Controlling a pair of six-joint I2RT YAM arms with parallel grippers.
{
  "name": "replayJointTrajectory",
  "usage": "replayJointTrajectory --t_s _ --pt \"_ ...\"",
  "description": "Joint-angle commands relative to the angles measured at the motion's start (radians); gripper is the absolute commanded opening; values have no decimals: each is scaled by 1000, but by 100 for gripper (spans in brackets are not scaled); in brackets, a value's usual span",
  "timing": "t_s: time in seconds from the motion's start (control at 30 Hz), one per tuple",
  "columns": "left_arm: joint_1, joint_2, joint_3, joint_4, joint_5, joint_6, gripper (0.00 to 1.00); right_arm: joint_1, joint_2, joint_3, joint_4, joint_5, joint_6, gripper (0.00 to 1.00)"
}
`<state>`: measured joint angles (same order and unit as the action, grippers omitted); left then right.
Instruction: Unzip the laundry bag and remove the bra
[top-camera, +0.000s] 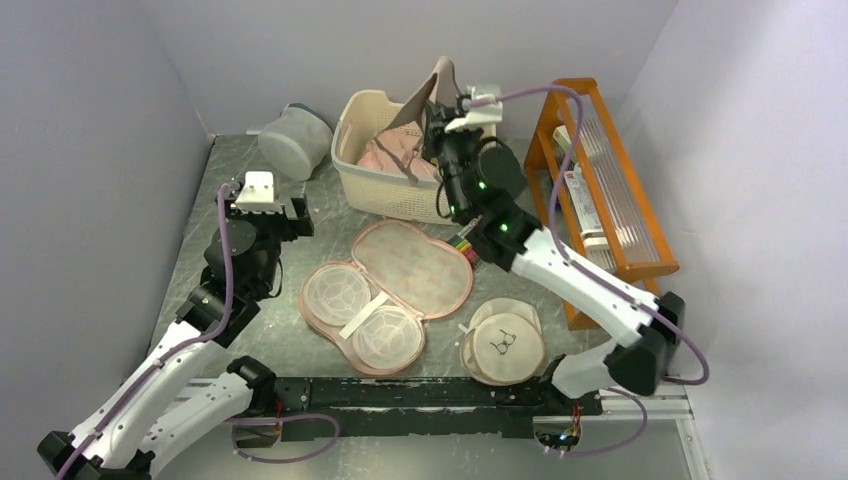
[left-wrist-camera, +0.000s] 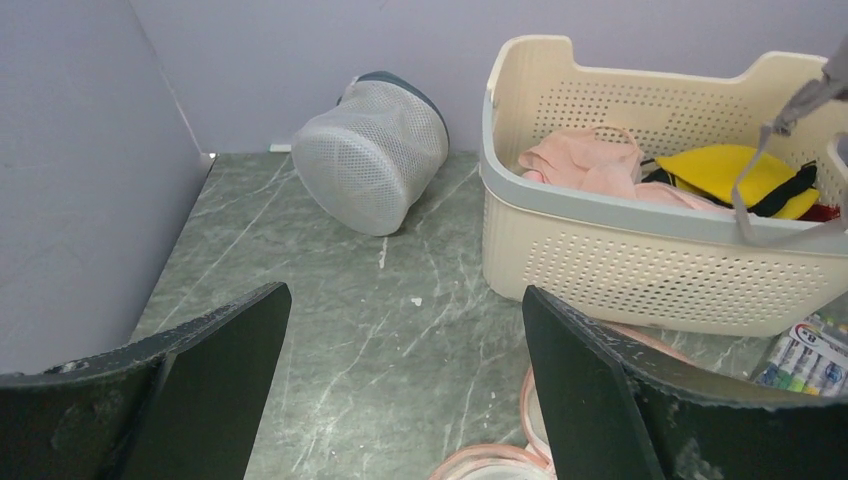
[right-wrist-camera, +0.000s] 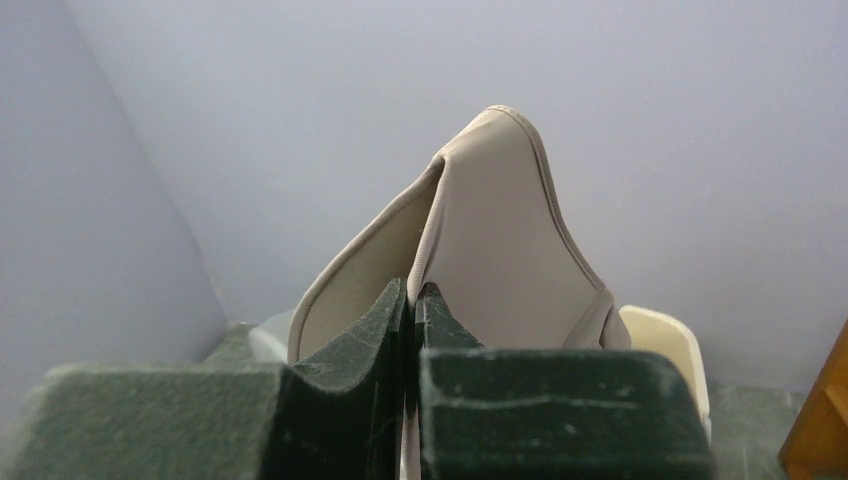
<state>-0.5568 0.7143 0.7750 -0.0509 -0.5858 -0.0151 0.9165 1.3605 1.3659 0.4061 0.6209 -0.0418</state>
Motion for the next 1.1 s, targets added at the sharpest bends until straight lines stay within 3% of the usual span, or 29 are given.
replayJointTrajectory --t_s 0.0,0.2,0.6,0.63,0.77,0.83,0.93,1.07 --pt "11 0 32 -6 34 -5 98 -99 128 109 -31 -114 28 0" --pt "14 -15 29 -3 38 -5 97 -183 298 255 -137 -172 -11 0" --pt "15 5 30 -6 35 -3 98 -226 566 369 -297 -171 -4 0" --pt "15 9 30 -8 34 -2 98 -225 586 391 -316 -173 -5 3" --pt "15 15 25 -7 21 1 97 -225 641 499 -478 -189 31 42" --pt "15 19 28 -12 22 1 98 -225 601 481 -509 -217 58 54" --pt "14 22 26 -10 23 4 98 -225 497 384 -487 -273 101 69" --pt "14 29 29 -12 18 7 98 -226 351 275 -504 -346 150 72"
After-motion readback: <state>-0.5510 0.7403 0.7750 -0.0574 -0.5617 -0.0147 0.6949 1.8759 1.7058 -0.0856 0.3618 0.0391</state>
